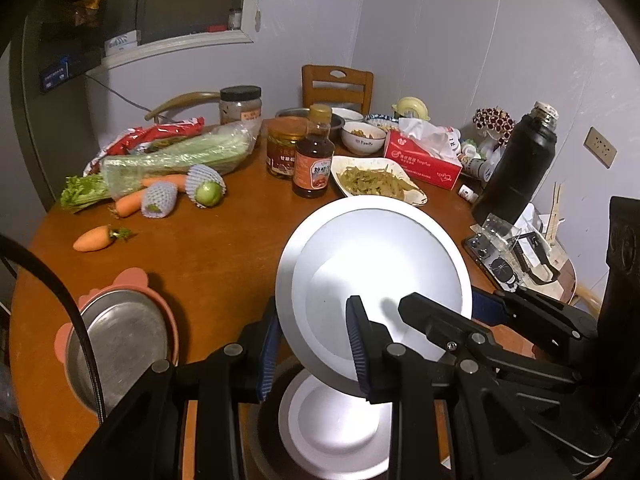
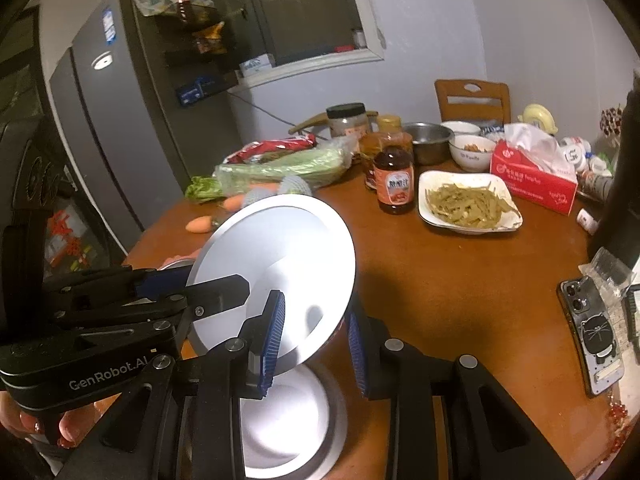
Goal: Organize plates and bowls
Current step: 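Carry the white plate with both tools and lower it into the steel bowl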
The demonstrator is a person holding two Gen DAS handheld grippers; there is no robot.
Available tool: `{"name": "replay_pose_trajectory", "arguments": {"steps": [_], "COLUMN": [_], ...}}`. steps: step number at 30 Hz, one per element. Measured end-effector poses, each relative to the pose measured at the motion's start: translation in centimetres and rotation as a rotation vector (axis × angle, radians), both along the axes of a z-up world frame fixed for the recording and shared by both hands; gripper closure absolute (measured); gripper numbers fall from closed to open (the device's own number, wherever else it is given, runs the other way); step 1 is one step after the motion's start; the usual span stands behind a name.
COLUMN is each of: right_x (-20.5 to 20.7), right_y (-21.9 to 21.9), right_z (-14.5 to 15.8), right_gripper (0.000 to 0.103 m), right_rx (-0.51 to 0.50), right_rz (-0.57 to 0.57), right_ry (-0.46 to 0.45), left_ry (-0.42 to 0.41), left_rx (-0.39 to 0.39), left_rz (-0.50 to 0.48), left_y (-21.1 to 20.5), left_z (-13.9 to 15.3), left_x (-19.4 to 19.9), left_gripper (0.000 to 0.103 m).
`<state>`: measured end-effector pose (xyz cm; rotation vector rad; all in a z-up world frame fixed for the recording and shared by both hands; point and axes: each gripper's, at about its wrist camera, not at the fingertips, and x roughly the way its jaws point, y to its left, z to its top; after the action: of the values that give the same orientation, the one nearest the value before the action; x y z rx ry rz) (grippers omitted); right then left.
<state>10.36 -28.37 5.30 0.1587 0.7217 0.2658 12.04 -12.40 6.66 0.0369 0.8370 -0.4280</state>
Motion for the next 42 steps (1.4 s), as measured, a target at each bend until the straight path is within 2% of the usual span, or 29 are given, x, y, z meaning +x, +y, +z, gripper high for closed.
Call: {"name": "replay_pose_trajectory", "arguments": {"steps": [18,42], "right_x": [-4.2,-5.9], "right_y": [1.8,1.7], "right_z": [1.4,-1.9], "right_gripper": [0.070,0.070], "right_rx": [-0.025,-0.020], "right_rz": [0.022,0.032], "right_ry": [-0.050,-0.003], "left_ry": [-0.043,0.017], "left_rx": [-0.003,0.026], "left_rz": [0.011,0.016], "left_y": [1.5,1.2], "left_z": [1.2,-2.7], "left_x": [-4.5,-5.8], "left_gripper": [0.071,0.071]}}
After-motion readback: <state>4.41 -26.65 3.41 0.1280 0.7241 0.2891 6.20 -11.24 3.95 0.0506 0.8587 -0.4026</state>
